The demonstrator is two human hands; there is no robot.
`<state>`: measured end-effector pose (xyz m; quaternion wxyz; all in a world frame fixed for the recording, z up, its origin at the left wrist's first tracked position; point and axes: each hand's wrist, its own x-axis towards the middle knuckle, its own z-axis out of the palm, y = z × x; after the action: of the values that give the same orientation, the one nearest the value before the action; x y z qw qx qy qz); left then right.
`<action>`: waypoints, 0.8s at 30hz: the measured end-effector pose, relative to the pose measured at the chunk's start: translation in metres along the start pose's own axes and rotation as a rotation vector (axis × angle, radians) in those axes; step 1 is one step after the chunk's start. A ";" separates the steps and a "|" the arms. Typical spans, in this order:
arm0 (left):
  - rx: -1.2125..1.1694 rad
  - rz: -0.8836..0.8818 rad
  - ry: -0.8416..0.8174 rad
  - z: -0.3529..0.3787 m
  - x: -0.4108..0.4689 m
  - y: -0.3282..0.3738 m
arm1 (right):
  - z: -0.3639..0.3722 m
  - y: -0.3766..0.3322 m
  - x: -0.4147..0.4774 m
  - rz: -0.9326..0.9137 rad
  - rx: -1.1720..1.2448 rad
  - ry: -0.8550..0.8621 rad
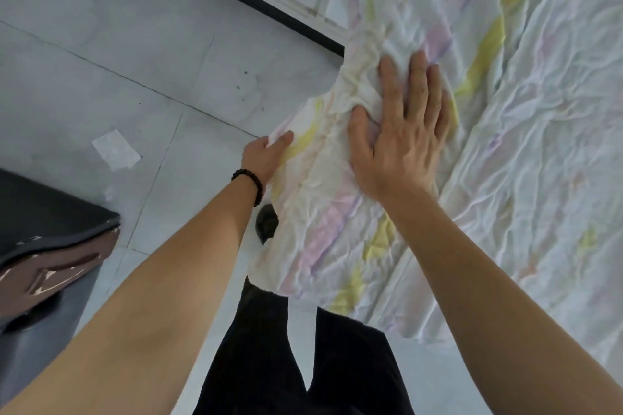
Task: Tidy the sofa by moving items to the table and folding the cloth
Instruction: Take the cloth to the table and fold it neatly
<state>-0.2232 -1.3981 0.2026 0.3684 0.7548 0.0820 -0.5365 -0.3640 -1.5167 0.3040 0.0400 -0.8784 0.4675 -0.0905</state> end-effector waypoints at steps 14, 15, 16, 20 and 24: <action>0.416 0.691 0.425 -0.119 -0.172 0.065 | -0.064 -0.093 0.051 -0.028 0.481 -0.254; 0.458 0.734 0.402 -0.121 -0.186 0.063 | -0.068 -0.107 0.062 -0.157 0.438 -0.290; 0.500 0.780 0.374 -0.123 -0.198 0.060 | -0.070 -0.120 0.073 -0.316 0.330 -0.336; 0.643 0.955 0.308 -0.120 -0.232 0.047 | -0.062 -0.152 0.111 -0.860 -0.237 -0.608; 0.606 0.875 0.352 -0.120 -0.240 0.037 | -0.069 -0.151 0.124 -0.985 -0.511 -0.617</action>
<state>-0.2131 -1.2820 0.4473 0.3042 0.8687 -0.3365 -0.1990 -0.1868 -1.5335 0.4106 -0.0843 -0.9579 -0.0177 0.2737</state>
